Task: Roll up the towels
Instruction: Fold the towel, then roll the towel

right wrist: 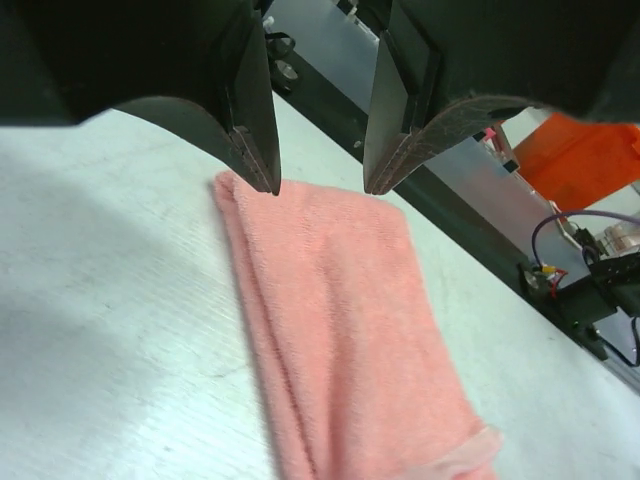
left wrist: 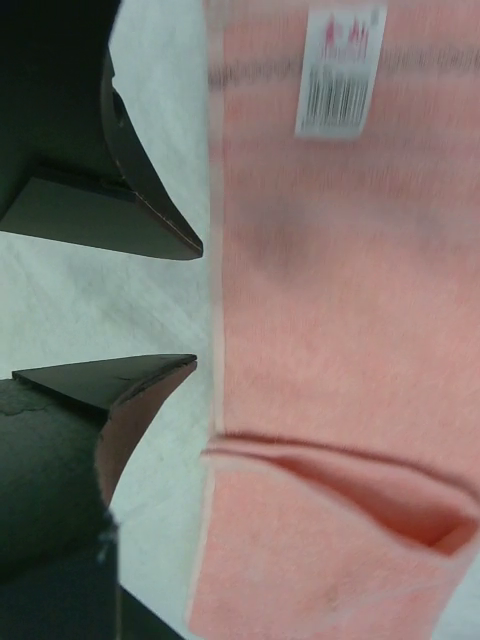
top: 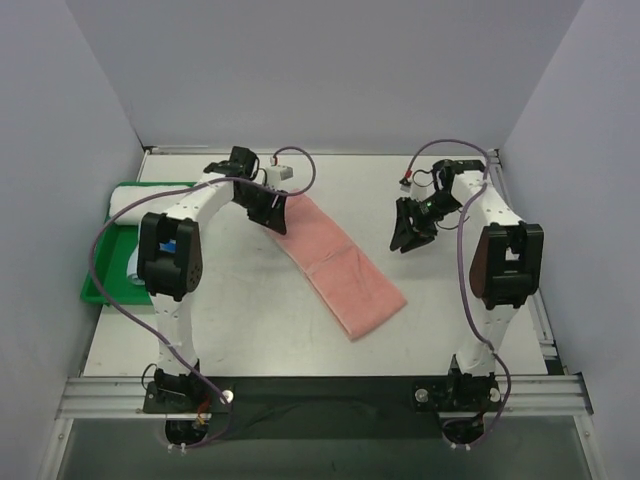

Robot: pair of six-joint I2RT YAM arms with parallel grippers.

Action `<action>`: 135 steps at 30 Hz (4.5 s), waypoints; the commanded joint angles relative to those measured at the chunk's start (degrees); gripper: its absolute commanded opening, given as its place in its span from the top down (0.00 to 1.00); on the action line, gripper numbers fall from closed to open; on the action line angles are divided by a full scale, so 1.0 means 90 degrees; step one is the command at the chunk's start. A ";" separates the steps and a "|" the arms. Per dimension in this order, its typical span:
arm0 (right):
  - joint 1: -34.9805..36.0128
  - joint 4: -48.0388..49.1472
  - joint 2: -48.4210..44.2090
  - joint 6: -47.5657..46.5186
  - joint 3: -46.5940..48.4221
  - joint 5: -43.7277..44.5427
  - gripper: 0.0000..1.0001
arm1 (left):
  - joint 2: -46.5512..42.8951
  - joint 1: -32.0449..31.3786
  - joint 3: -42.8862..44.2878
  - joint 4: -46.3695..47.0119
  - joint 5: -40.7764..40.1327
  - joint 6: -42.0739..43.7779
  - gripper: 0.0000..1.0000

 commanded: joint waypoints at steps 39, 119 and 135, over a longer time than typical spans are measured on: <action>0.1539 0.1613 0.0639 0.1360 0.0629 -0.0389 0.69 | -0.3549 -0.1550 -0.3124 0.2075 -0.0544 0.1279 0.35; 0.1140 0.1311 0.0250 0.0667 -0.1165 -0.2019 0.37 | -0.0524 -0.1542 -0.1242 -0.0620 0.1796 0.2111 0.87; 0.1470 0.1730 0.0327 0.1506 -0.1330 -0.2634 0.71 | 0.0178 -0.1142 -0.1272 -0.0503 0.1825 0.1808 0.78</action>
